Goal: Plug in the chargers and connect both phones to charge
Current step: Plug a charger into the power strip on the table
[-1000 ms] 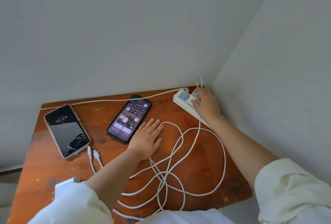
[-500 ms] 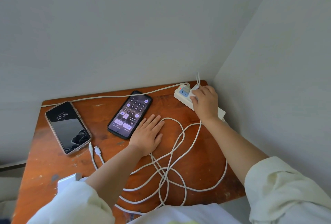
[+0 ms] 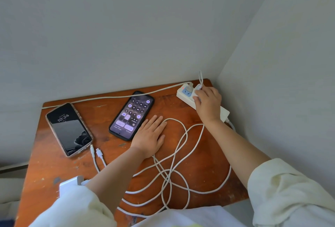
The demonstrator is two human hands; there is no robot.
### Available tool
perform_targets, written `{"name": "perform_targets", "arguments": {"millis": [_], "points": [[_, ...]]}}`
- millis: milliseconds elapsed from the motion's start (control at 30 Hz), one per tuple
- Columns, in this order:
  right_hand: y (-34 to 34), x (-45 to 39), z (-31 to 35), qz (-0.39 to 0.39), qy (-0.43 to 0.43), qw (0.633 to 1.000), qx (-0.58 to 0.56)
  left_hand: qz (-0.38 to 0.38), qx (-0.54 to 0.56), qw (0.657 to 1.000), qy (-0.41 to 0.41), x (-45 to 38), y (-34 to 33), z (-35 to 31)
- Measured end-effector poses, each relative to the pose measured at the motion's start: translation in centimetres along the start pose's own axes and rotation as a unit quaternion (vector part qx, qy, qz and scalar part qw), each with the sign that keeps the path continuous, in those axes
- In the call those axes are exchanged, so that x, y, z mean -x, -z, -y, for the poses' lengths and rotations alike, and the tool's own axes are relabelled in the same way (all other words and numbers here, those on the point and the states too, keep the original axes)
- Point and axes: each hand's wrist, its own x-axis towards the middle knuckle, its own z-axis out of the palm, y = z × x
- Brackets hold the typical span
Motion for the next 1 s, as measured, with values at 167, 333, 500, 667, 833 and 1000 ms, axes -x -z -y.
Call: {"name": "perform_targets", "arguments": {"millis": [167, 333, 500, 667, 833, 1000], "points": [[-0.19, -0.01, -0.5, -0.014, 0.002, 1.0, -0.015, -0.001, -0.002, 1.0, 0.0, -0.01, -0.02, -0.04], [-0.33, 0.71, -0.04, 0.016, 0.015, 1.0, 0.021, 0.003, 0.001, 1.0, 0.001, 0.16, 0.06, -0.1], [0.09, 0.49, -0.34, 0.019, 0.022, 0.999, 0.04, 0.003, -0.001, 1.0, 0.001, 0.1, 0.28, -0.09], [0.41, 0.39, -0.28, 0.024, 0.024, 0.999, 0.033, -0.007, -0.004, 1.0, -0.005, 0.09, 0.28, 0.0], [0.33, 0.32, -0.62, 0.03, 0.0, 1.0, -0.007, -0.003, -0.003, 1.0, -0.002, 0.07, 0.02, 0.03], [0.27, 0.71, 0.09, 0.064, -0.006, 0.998, 0.01, -0.004, -0.001, 1.0, -0.004, 0.04, -0.05, 0.1]]}}
